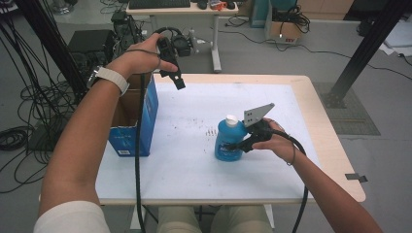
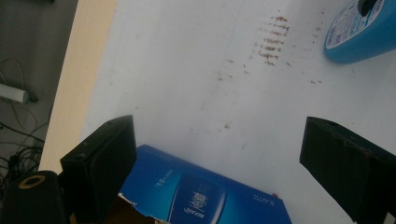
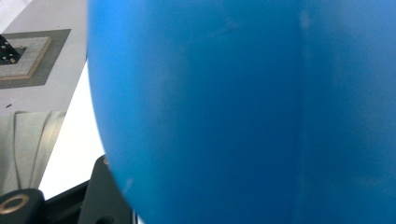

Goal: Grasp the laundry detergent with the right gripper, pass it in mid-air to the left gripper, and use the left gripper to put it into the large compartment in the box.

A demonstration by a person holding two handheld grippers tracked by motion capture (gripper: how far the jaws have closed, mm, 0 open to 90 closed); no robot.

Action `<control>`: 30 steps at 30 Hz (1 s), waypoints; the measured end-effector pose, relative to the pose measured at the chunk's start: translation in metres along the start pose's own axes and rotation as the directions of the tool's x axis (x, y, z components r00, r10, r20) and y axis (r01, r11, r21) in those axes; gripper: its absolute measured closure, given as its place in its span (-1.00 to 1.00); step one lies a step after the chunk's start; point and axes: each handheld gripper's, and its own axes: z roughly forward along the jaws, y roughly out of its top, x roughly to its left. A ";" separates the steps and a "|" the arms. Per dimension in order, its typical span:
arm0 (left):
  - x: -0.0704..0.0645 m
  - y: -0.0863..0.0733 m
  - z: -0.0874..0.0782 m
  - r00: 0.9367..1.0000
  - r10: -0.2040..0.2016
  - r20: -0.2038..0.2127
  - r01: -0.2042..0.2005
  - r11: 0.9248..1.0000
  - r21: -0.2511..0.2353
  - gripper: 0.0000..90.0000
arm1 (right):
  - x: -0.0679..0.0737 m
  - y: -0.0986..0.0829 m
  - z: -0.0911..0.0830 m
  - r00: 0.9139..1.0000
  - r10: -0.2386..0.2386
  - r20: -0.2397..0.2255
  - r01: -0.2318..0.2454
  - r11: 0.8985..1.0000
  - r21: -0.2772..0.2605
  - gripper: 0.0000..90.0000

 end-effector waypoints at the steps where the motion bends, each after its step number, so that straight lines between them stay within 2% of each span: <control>1: 0.000 0.000 0.000 1.000 -0.002 0.001 0.002 1.000 0.001 -0.75 | 0.000 0.000 0.000 1.000 -0.002 0.000 0.002 1.000 -0.002 -0.04; 30: -0.001 -0.001 0.000 1.000 -0.003 0.001 0.003 1.000 -0.003 -0.75 | 0.000 0.000 0.000 1.000 -0.001 0.000 0.001 1.000 0.000 -0.04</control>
